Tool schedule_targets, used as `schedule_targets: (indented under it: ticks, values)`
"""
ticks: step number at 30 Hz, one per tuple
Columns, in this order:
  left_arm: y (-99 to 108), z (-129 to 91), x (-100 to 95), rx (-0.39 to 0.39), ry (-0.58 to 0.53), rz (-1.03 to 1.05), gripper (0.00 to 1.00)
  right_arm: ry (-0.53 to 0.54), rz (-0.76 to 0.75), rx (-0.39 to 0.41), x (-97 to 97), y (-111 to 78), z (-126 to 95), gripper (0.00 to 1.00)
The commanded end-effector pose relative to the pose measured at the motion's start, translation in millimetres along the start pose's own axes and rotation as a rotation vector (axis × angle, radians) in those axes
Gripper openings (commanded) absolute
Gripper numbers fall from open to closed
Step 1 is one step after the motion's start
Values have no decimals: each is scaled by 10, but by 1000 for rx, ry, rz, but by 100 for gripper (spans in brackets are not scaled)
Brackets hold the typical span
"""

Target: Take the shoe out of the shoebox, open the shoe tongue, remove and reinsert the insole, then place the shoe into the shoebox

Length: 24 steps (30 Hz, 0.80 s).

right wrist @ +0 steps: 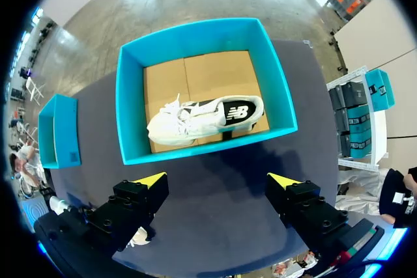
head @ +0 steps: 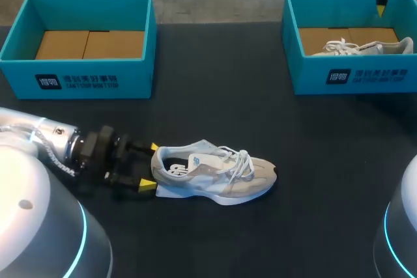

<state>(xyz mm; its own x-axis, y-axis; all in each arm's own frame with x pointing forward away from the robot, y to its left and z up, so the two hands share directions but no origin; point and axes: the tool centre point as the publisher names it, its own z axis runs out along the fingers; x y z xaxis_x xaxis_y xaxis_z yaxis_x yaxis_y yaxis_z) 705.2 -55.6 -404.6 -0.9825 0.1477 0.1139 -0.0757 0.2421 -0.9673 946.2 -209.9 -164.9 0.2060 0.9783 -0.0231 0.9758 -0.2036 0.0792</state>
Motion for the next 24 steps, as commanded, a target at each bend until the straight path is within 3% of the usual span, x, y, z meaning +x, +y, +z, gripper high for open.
schedule_targets:
  ticks: [1,24]
  values:
    - [21,62,-22,-6,-2,6,100,-1,1,-2,-3,-9,0,100]
    - [44,339,-69,5,-8,3,100,-1,1,-2,-3,-9,0,100]
